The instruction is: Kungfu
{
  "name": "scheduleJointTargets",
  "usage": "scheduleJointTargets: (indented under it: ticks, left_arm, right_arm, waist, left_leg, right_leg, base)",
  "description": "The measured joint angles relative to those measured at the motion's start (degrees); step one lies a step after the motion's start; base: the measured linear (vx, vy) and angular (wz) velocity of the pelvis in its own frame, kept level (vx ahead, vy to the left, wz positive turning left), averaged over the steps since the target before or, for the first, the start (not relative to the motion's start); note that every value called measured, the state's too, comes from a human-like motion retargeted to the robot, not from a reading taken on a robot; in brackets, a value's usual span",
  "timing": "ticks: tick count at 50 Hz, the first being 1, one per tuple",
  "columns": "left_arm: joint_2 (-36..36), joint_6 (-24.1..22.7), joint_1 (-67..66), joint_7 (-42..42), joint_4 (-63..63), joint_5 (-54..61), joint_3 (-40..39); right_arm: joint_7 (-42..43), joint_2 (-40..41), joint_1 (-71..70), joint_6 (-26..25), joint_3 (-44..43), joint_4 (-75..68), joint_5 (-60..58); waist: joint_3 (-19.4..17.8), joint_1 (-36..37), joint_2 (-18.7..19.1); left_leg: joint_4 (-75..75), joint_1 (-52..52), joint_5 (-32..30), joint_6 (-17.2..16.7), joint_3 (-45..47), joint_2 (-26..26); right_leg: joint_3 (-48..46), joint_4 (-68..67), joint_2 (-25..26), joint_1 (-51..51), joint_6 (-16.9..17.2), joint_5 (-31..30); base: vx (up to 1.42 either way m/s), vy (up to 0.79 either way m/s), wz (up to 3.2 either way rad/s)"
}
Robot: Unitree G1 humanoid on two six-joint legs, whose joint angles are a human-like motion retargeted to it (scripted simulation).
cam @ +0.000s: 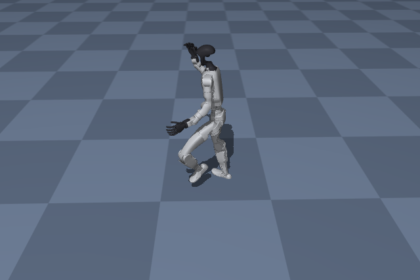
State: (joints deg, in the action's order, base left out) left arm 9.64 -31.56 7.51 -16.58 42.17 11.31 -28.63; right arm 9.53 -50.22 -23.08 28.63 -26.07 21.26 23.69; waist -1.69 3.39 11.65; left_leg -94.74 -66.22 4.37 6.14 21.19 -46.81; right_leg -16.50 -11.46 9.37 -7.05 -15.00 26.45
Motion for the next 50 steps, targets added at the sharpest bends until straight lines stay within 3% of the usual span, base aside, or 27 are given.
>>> scheduleJointTargets:
  ticks: [3, 5, 10, 12, 13, 15, 16, 17, 18, 20, 23, 25, 27, 30, 32, 33, 35, 37, 38, 40, 42, 43, 45, 46, 47, 48, 50]
  left_arm:
    - [4.08, 0.74, 4.37, -0.7, -2.99, 0.9, -0.69]
    - [7.65, 1.72, 8.39, -0.03, -4.8, 1.11, -0.65]
    - [18.89, 5.93, 23.16, -1.64, -8.95, 3.68, 5.26]
    - [22.92, 6.48, 30.87, -4.47, -7.38, 4.36, 8.15]
    - [24.49, 6.33, 33.24, -5.78, -6.28, 4.25, 9.35]
    - [29.18, 5.8, 39.33, -7.28, -0.89, 1.29, 12.04]
    - [28.98, 7.65, 41.86, -6.53, 2.55, 0.0, 11.5]
    - [28.69, 9.61, 44.53, -5.96, 5.28, -0.18, 11.43]
    - [28.21, 11.8, 47.49, -5.75, 6.58, 1.87, 12.29]
    - [28.25, 10.43, 49.99, -2.37, 5.26, 5.6, 14.44]
    - [30.75, 7.3, 49.36, -5.68, 1.87, 6.2, 18.67]
    - [31.12, 8.03, 49.67, -9.37, 0.11, 2.14, 19.13]
    - [30.35, 8.98, 49.51, -9.87, -0.98, 0.8, 19.23]
    - [27.43, 10.84, 47.35, -4.76, -0.37, 5.89, 20.08]
    - [23.09, 13.6, 44.01, 1.76, 1.15, 7.8, 19.71]
    - [20.4, 14.85, 41.69, 5.82, 2.07, 7.13, 19.03]
    - [13.45, 15.42, 35.67, 14.46, 5.94, 0.4, 13.84]
    - [4.32, 14.5, 30.46, 16.53, 16.94, -8.07, 9.97]
    - [-0.62, 14.81, 28.78, 15.56, 25.65, -10.4, 9.34]
    - [-7.19, 14.75, 25.18, 22.52, 40.52, -5.87, 13.28]
    - [-10.07, 16.86, 20.93, 28.18, 43.67, 14.47, 26.35]
    - [-13.89, 15.46, 19.33, 23.97, 43.72, 22.31, 30.59]
    - [-24.31, 7.92, 16.86, 15.79, 44.97, 28.77, 31.13]
    - [-23.95, 6.45, 17.98, 14.74, 41.69, 32.48, 36.76]
    - [-23.08, 5.18, 18.73, 14.45, 38.18, 33.01, 42.72]
    - [-21.18, 4.32, 18.75, 15.64, 34.18, 27.19, 49.34]
    - [-17.24, 11.68, 19.95, 19.05, 27.93, 12.59, 55.67]
  right_arm:
    - [-5.66, 6.2, -6.26, 0.9, 9.56, -12.3, 6.09]
    - [-8.12, 11.0, -10.51, 0.52, 14.45, -19.7, 10.4]
    - [-10.79, 21.76, -26.38, 0.85, 24.33, -41.52, 17.78]
    - [-12.57, 27.15, -33.22, 0.44, 26.56, -50.46, 20.02]
    - [-13.47, 28.41, -35.28, 0.8, 27.53, -53.51, 20.17]
    - [-16.96, 31.41, -39.85, 0.38, 28.24, -61.55, 18.99]
    - [-17.42, 33.31, -42.06, -0.44, 31.02, -64.56, 17.65]
    - [-17.96, 34.73, -44.31, -1.67, 32.85, -67.06, 16.22]
    - [-18.66, 35.22, -46.67, -3.75, 32.79, -68.55, 14.64]
    - [-18.25, 35.11, -48.15, -8.22, 32.25, -67.64, 14.01]
    - [-14.2, 32.34, -47.97, -0.94, 33.97, -63.32, 12.69]
    - [-9.05, 29.34, -48.27, 2.17, 35.26, -60.67, 7.86]
    - [-5.86, 27.53, -47.86, 1.52, 35.67, -58.69, 0.7]
    - [-7.22, 25.03, -44.58, -2.83, 37.02, -57.71, -5.33]
    - [-11.14, 24.85, -38.76, -7.55, 35.71, -57.93, -8.29]
    - [-14.35, 25.37, -34.64, -9.68, 34.24, -58.22, -10.51]
    - [-20.66, 28.41, -25.45, -12.57, 30.96, -60.38, -16.64]
    - [-23.75, 33.31, -15.18, -13.08, 26.88, -66.34, -23.78]
    - [-22.82, 35.91, -9.98, -13.73, 25.75, -71.55, -27.11]
    - [-18.59, 39.8, -1.12, -18.55, 24.06, -86.56, -35.21]
    - [-12.77, 40.8, 3.73, -34.6, 19.73, -106.38, -48.61]
    - [-10.92, 39.91, 6.33, -43.87, 17.75, -115.59, -54.39]
    - [-15.64, 38.33, 18.79, -59.15, 18.45, -118.66, -61.1]
    - [-17.98, 36.5, 26.02, -61.78, 22.19, -118.66, -59.38]
    - [-19.09, 35.13, 33.1, -62.9, 24.89, -118.66, -56.9]
    - [-17.75, 34.67, 39.88, -61.01, 25.49, -118.66, -52.87]
    - [-12.49, 37.61, 51.66, -54.57, 20.3, -118.66, -48.12]
  waist:
    - [0.45, 4.08, -0.42]
    - [1.37, 6.33, -0.55]
    - [4.76, 12.24, -0.52]
    - [7.04, 13.97, -0.1]
    - [8.12, 14.18, -0.51]
    - [11.52, 9.84, 0.81]
    - [9.53, 11.21, -7.44]
    - [8.27, 11.07, -11.58]
    - [8.43, 7.95, -7.49]
    - [9.86, 4.58, -3.46]
    - [10.35, 5.42, -9.51]
    - [9.25, 3.66, -10.06]
    - [7.88, 0.38, -7.86]
    - [7.46, -3.65, -5.98]
    - [7.36, -6.73, -5.66]
    - [6.81, -8.33, -5.58]
    - [4.99, -11.45, -6.55]
    - [1.79, -17.92, -7.03]
    - [0.09, -21.54, -7.18]
    - [-3.75, -27.95, -8.6]
    - [-9.23, -38.49, -8.48]
    - [-11.68, -42.37, -7.23]
    - [-16.02, -45.66, -3.47]
    - [-17.24, -44.93, -2.79]
    - [-18.0, -43.92, -2.24]
    - [-17.84, -42.34, -1.95]
    - [-17.0, -42.48, -1.31]
  left_leg:
    - [9.5, -0.78, 0.29, 0.35, 0.14, -2.65]
    - [17.94, 0.21, -0.01, -0.75, -0.12, -1.77]
    - [40.71, 8.08, 3.24, -2.93, -2.26, -0.57]
    - [48.24, 14.46, 5.83, -1.52, 0.31, 1.49]
    - [51.59, 18.45, 6.38, -2.78, 3.23, 3.75]
    - [48.36, 13.68, 12.97, 1.34, -0.7, 10.87]
    - [57.78, 23.6, 7.91, -3.28, 4.26, 16.81]
    - [62.12, 29.01, 5.33, -5.93, 7.71, 19.49]
    - [56.31, 25.37, 7.68, -4.62, 8.15, 15.65]
    - [49.53, 21.66, 14.82, -0.12, 6.02, 19.67]
    - [56.45, 26.13, 10.35, 0.99, 12.35, 24.84]
    - [59.76, 28.97, 10.91, 2.77, 13.45, 29.08]
    - [60.33, 30.45, 12.23, 2.52, 8.97, 32.14]
    - [60.35, 32.36, 15.8, 1.26, 2.77, 35.56]
    - [61.49, 35.33, 18.17, 0.12, -1.98, 38.21]
    - [62.23, 37.27, 18.59, 0.26, -4.39, 39.76]
    - [65.63, 42.57, 18.11, 0.66, -5.23, 42.39]
    - [71.14, 49.48, 16.75, 1.15, -7.54, 45.96]
    - [74.47, 53.13, 15.59, 1.21, -9.19, 47.66]
    - [80.58, 60.08, 13.07, 1.2, -9.88, 50.77]
    - [85.28, 66.17, 11.41, 0.12, -14.39, 51.14]
    - [86.43, 67.41, 11.08, -0.72, -16.84, 49.51]
    - [87.6, 66.69, 10.64, -2.56, -19.21, 44.71]
    - [88.36, 67.06, 10.5, -2.41, -18.23, 44.68]
    - [89.17, 67.38, 10.4, -2.31, -17.43, 44.78]
    - [90.09, 67.61, 10.39, -2.31, -16.98, 45.12]
    - [90.77, 66.85, 10.16, -2.83, -18.41, 44.62]
  right_leg:
    - [0.06, 0.97, 2.98, 3.46, 0.0, 1.02]
    - [-0.86, 2.0, 4.22, 5.7, 1.2, 1.47]
    - [-4.41, 3.36, 7.1, 11.37, 6.76, 3.36]
    - [-7.75, 3.91, 7.82, 14.19, 10.06, 3.96]
    - [-9.27, 3.8, 7.15, 15.1, 12.01, 3.91]
    - [-13.84, 4.33, 10.59, 16.31, 15.85, -0.16]
    - [-10.17, -1.01, -0.26, 15.84, 20.5, -2.45]
    - [-8.8, -3.64, -5.71, 16.08, 23.86, -5.36]
    - [-12.0, -0.85, -0.36, 17.72, 24.63, -9.52]
    - [-14.7, 2.39, 5.53, 19.07, 26.1, -19.25]
    - [-2.61, -1.29, 0.37, 17.98, 28.54, -32.09]
    - [1.64, -2.65, -0.27, 18.1, 27.61, -39.84]
    - [4.87, -4.53, 2.04, 18.44, 27.87, -41.87]
    - [7.25, -8.97, 3.92, 17.13, 26.88, -26.92]
    - [5.06, -12.37, 2.8, 13.56, 20.99, -13.77]
    - [4.51, -13.36, 2.23, 10.93, 17.77, -9.67]
    - [5.46, -13.82, -1.73, 4.23, 14.91, -4.47]
    - [7.63, -10.77, -4.72, -3.44, 11.31, -7.27]
    - [8.88, -9.48, -5.61, -7.06, 9.17, -13.95]
    - [9.12, -5.3, -11.18, -12.28, 13.99, -32.52]
    - [8.93, 5.16, -14.34, -15.9, 17.31, -46.65]
    - [7.3, 9.85, -14.95, -18.82, 15.19, -44.95]
    - [-0.36, 16.46, -14.77, -26.4, 8.21, -33.75]
    - [-3.6, 15.91, -14.96, -29.89, 7.19, -28.63]
    - [-5.85, 14.52, -15.14, -33.4, 6.32, -25.41]
    - [-6.14, 11.41, -15.29, -36.96, 5.74, -26.02]
    - [-4.01, 6.94, -15.19, -41.72, 3.0, -30.17]
  base:
    - [0.3, 0.15, 1.33]
    - [0.31, 0.07, 1.46]
    - [0.52, 0.12, 1.6]
    - [0.76, 0.15, 1.53]
    - [0.93, 0.26, 1.71]
    - [1.15, 0.27, 1.96]
    - [1.2, 0.23, 1.31]
    - [0.8, 0.21, 1.66]
    - [0.43, 0.14, 2.79]
    - [0.48, -0.02, 2.81]
    - [1.03, -0.09, 1.42]
    - [0.56, 0.06, 1.87]
    - [0.45, 0.03, 2.0]
    - [0.55, -0.05, 1.66]
    - [0.66, -0.15, 1.59]
    - [0.58, -0.18, 1.34]
    - [0.42, -0.1, 1.06]
    - [0.32, 0.04, 1.47]
    - [0.32, 0.09, 1.62]
    - [0.31, 0.08, 1.67]
    - [0.33, 0.06, 2.48]
    - [0.2, 0.08, 1.93]
    - [0.25, -0.04, 0.63]
    - [0.26, -0.2, -0.48]
    - [0.11, -0.23, -0.8]
    - [0.03, -0.25, -0.42]
    - [0.03, -0.32, 0.33]
